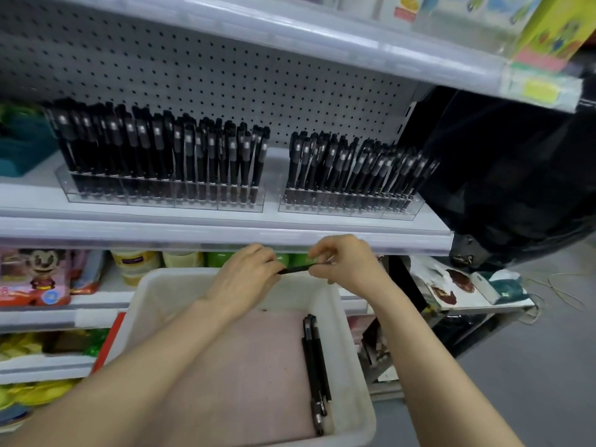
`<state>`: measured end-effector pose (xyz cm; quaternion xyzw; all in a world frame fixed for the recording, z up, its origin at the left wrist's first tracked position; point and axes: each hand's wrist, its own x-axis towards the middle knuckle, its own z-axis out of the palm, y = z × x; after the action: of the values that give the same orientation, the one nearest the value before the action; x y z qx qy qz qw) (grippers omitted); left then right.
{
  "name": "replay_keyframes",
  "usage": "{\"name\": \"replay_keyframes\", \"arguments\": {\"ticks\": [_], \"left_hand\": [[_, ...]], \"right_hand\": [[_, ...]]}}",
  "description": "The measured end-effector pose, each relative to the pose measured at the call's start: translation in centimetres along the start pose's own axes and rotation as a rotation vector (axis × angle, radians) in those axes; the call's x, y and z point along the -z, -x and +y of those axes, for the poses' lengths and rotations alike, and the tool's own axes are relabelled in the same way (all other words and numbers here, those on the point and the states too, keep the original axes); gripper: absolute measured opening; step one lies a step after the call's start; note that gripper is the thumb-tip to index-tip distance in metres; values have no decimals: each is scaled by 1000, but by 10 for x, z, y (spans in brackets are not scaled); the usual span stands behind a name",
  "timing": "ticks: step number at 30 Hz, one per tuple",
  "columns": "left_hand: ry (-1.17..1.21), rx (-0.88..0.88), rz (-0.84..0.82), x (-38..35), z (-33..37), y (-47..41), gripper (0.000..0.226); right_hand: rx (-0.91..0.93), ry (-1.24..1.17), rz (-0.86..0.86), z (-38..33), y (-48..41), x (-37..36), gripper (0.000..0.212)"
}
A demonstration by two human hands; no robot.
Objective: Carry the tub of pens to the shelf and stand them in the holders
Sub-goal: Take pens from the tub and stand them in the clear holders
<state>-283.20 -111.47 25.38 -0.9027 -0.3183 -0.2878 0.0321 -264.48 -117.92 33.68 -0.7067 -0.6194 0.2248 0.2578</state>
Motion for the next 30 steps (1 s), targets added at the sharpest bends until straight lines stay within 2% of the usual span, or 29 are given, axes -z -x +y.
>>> {"name": "replay_keyframes", "arguments": {"ticks": [4,8,11,14,17,23,30], "left_hand": [[13,38,27,-6,12,-19,14],[16,30,68,-2,26,-45,17],[-32,38,116,9,31,-68,35],[-87,70,116,17,31,-91,56],[-176,125,78,15,29,-106,65],[-238,187,50,3,29,-112,65],[-210,208,64,4,31,-115,59]], "right_hand": [[31,-381,229,3,-4,0,19],[57,-566,363,9,-7,7,13],[102,-551,495,15,-13,42,6],[149,-457,669,23,-25,89,10],[150,-332,784,32,-42,126,13],[167,-113,739,42,-73,142,15],[12,72,483,52,-97,118,12]]}}
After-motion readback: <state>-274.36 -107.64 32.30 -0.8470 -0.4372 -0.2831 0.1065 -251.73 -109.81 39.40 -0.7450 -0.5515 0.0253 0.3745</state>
